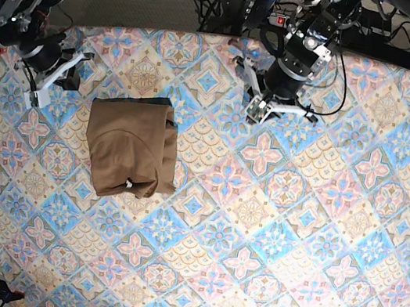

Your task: Layout the t-shirt on the table in an organized manner, then fold the t-shirt properly

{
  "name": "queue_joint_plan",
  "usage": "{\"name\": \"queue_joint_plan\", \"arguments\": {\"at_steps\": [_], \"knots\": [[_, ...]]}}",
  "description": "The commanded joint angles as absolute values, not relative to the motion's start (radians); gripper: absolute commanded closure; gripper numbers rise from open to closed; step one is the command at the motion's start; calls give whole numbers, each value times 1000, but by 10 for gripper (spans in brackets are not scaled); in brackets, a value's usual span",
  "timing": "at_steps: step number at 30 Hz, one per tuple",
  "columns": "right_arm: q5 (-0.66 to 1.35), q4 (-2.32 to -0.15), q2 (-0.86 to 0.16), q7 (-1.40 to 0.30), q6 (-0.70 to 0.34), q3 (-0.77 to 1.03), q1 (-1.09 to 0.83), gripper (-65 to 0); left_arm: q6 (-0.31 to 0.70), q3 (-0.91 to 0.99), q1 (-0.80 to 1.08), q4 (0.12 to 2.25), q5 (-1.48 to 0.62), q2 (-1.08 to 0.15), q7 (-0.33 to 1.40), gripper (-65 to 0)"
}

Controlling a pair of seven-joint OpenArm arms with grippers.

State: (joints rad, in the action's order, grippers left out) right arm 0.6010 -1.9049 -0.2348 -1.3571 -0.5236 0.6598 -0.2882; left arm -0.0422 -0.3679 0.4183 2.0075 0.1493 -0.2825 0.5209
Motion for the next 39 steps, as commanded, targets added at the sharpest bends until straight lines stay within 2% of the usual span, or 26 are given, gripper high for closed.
{"name": "queue_joint_plan", "arguments": {"at_steps": [1, 6, 15, 23, 28, 31, 36, 39], "knots": [[624, -1923, -243, -1345, -527, 674, -300, 0, -53, -364, 438, 2031, 153, -288, 498, 0], [622, -1923, -243, -1339, -527, 716, -369, 0, -56, -361, 584, 2032, 156, -289, 404, 0], [622, -1925, -243, -1336, -527, 811, -447, 0, -48, -171, 851, 2032, 148, -289, 177, 0], [621, -1937, -243, -1334, -527, 881, -541, 0, -42, -134, 1041, 2028, 148, -328, 62, 0], [621, -1934, -243, -1330, -527, 894, -579, 0, -42, -134, 1066, 1949, 148, -329, 54, 0], [596, -1929, -243, -1262, -527, 891, -619, 0, -42, -134, 1058, 1845, 148, -329, 54, 0], [383, -1910, -217, -1129, -529, 828, -638, 0, -35, -140, 987, 1639, 70, -331, 53, 0], [282, -1862, -180, -1092, -530, 796, -625, 0, 84, -139, 914, 1497, -58, -337, 51, 0]]}}
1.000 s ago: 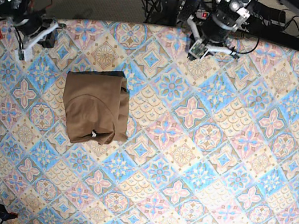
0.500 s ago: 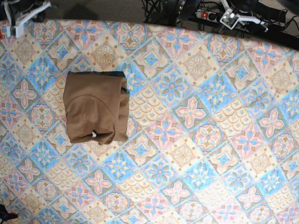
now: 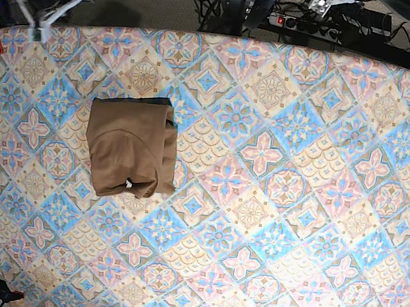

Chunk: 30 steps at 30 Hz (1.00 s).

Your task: Layout the t-shirt on the table in an organized manner, then fold the t-shirt properly

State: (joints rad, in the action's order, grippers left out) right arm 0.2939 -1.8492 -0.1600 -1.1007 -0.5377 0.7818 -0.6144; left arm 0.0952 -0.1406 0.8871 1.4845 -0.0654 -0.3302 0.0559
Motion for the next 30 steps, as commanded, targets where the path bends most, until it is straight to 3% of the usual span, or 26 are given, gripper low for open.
{"name": "queue_joint_plan", "arguments": {"at_steps": [1, 6, 15, 23, 30], "knots": [[268, -1836, -173, -1081, -532, 796, -616, 0, 140, -134, 891, 1446, -105, -338, 51, 0], [249, -1593, -162, -1029, -532, 794, -604, 0, 289, -134, 785, 1218, -248, -337, 50, 0], [205, -1179, -219, -780, -532, 622, -538, 0, 297, -143, 579, 837, -245, -331, 47, 0], [-42, -725, -222, -527, -532, 582, -300, 0, 297, -160, 424, 507, -243, -291, -99, 0], [-74, -317, -223, -374, -527, 582, -165, 0, 297, -335, 229, 99, -245, -251, -286, 0]]}}
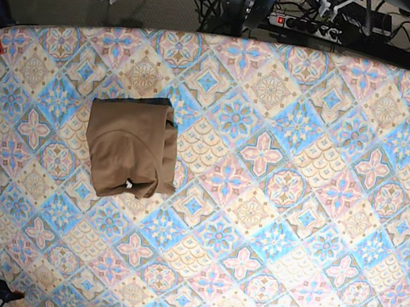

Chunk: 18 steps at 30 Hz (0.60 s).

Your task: Layout the t-shirt on the table in an organized manner, then fold the t-shirt properly

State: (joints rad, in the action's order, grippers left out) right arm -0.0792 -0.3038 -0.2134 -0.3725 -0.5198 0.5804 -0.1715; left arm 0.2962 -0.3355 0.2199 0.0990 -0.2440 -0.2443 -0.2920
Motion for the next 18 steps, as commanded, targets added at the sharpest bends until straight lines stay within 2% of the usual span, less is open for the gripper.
{"name": "queue_joint_plan", "arguments": {"at_steps": [1, 3, 8, 12, 15, 18], "knots": [[-73, -269, -229, -346, -524, 582, -147, 0, 297, -351, 199, 50, -245, -245, -303, 0], [-70, -180, -240, -283, -487, 584, -104, 0, 297, -380, 143, 0, -245, -239, -312, 0], [-73, -35, -240, -128, -202, 579, -53, 0, 295, -409, 101, 0, -248, -243, -275, 0], [-74, -21, -237, -51, -38, 581, -45, 0, 266, -401, 47, 0, -269, -245, -188, 0], [-74, -19, -237, -24, 54, 579, -42, 0, 202, -410, 44, 0, -274, -240, -183, 0], [-74, -16, -208, -2, 101, 579, -42, 0, 189, -410, 41, 0, -274, -240, -183, 0]]}}
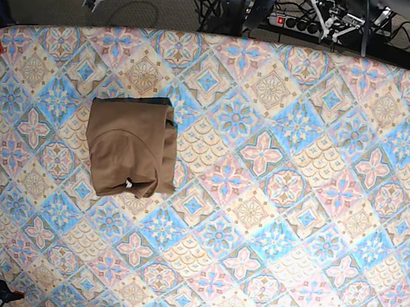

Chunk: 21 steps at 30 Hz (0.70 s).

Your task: Layout the t-shirt on the table in an organized manner, then fold the t-shirt properly

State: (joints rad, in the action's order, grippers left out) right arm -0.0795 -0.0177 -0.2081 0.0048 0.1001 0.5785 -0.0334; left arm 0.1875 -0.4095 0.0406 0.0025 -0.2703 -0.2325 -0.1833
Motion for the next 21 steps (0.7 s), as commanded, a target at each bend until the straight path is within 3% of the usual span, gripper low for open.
{"name": "queue_joint_plan", "arguments": {"at_steps": [1, 11, 21], "knots": [[-74, -16, -197, 2, 111, 581, -42, 0, 189, -410, 41, 0, -274, -239, -183, 0], [-76, -15, -139, 13, 116, 576, -42, 0, 185, -410, 39, 0, -274, -240, -182, 0], [-76, -15, -142, 5, 116, 575, -41, 0, 183, -409, 13, 0, -272, -225, -176, 0]]}}
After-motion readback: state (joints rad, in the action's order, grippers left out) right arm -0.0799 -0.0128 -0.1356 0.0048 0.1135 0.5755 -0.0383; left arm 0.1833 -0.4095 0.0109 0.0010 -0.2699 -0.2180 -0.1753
